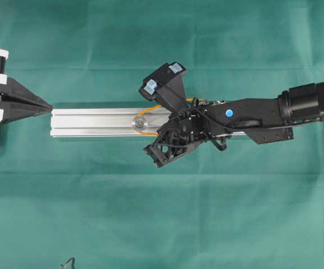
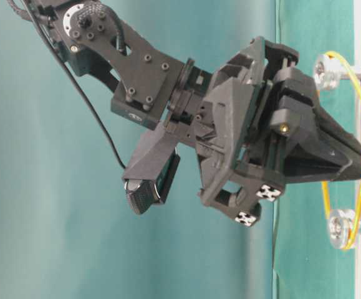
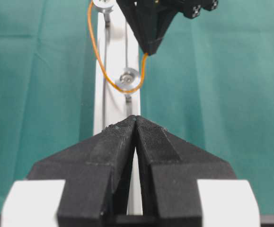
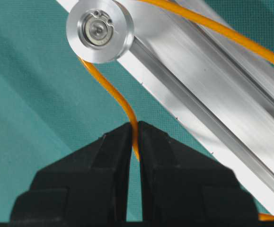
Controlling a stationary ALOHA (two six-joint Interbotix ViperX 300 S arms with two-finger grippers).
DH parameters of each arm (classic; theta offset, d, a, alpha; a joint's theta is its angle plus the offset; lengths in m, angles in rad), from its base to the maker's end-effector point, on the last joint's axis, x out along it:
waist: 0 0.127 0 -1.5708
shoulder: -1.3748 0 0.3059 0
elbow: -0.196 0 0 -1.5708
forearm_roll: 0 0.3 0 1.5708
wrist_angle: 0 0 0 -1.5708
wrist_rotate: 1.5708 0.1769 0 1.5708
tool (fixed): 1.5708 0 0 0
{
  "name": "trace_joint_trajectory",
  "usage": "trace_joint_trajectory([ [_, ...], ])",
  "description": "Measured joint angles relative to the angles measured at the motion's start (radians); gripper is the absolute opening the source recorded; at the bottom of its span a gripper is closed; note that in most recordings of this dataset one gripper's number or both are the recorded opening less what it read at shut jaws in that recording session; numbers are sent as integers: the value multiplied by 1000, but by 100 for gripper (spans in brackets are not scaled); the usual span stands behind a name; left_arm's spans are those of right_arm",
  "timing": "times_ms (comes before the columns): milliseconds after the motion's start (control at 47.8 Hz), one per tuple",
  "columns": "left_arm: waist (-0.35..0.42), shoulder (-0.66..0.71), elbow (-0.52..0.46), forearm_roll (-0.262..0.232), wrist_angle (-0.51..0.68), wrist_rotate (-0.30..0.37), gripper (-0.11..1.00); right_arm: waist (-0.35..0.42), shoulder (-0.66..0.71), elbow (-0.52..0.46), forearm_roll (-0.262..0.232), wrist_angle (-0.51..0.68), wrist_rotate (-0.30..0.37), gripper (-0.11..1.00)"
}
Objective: Hook the rubber onto the shaft.
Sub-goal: 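Stretch the band leftward and lower it around the left metal peg, then open the right gripper and lift it away from the band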
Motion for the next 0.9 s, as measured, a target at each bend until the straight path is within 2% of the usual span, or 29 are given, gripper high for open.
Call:
trace_joint_trajectory([
  [209,0,0,0,-2,0,0,0,0,0,0,2,0,-3,8],
  [251,0,0,0,0,-2,0,0,2,0,-2,2,2,-3,11],
  [314,-2,0,0,0,0,0,0,0,0,-2,0,3,-3,24],
  [502,0,0,0,0,0,0,0,-3,0,0,0,23,-3,81],
  [544,0,0,0,0,0,0,0,-5,-3,0,-2,28,-3,87],
  [711,0,0,0,0,0,-2,0,-3,-20,0,-21,44,-5,82],
  [899,0,0,0,0,0,0,0,-3,-40,0,-32,48,-3,81],
])
